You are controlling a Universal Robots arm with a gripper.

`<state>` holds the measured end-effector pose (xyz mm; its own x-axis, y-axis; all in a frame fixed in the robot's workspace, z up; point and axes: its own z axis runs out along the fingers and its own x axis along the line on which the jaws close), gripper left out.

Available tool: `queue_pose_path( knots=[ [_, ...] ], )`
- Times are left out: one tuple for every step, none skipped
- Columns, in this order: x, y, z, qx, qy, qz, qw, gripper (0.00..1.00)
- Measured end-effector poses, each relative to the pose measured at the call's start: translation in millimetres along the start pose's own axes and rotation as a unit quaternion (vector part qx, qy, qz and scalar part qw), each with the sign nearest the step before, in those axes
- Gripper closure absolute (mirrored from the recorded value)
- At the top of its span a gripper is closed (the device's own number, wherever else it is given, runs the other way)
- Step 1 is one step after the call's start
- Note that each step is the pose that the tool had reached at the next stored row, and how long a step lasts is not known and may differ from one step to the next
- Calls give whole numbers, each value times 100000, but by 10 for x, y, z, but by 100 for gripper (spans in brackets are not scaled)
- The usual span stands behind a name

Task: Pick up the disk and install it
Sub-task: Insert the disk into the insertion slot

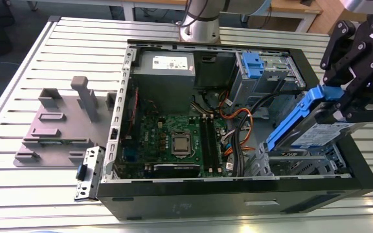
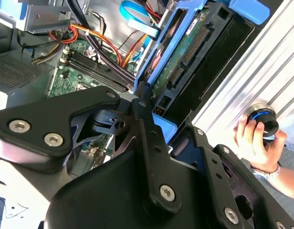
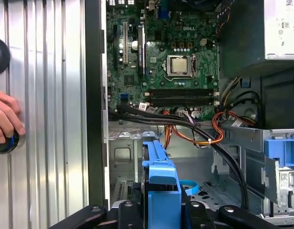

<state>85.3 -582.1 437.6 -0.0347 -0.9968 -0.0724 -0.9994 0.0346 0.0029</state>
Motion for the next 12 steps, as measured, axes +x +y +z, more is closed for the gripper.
queue_pose_path(
  knots=[
    [0,0,3,5,128,-5,100000,64],
    [0,0,5,14,366,-5,99999,64],
    [1,0,7,23,722,-1,99997,64],
    [1,0,10,35,1025,1,99995,64],
    [1,0,14,37,1120,5,99994,64],
    [2,0,21,41,1125,7,99994,64],
    [2,0,30,43,1129,22,99994,64],
    [3,0,40,43,1134,52,99994,64],
    [4,0,52,44,1132,84,99994,64],
    [5,0,65,47,1128,110,99994,64],
    [6,0,80,48,1126,127,99994,64],
    [7,0,97,49,1131,140,99993,64]
  ],
)
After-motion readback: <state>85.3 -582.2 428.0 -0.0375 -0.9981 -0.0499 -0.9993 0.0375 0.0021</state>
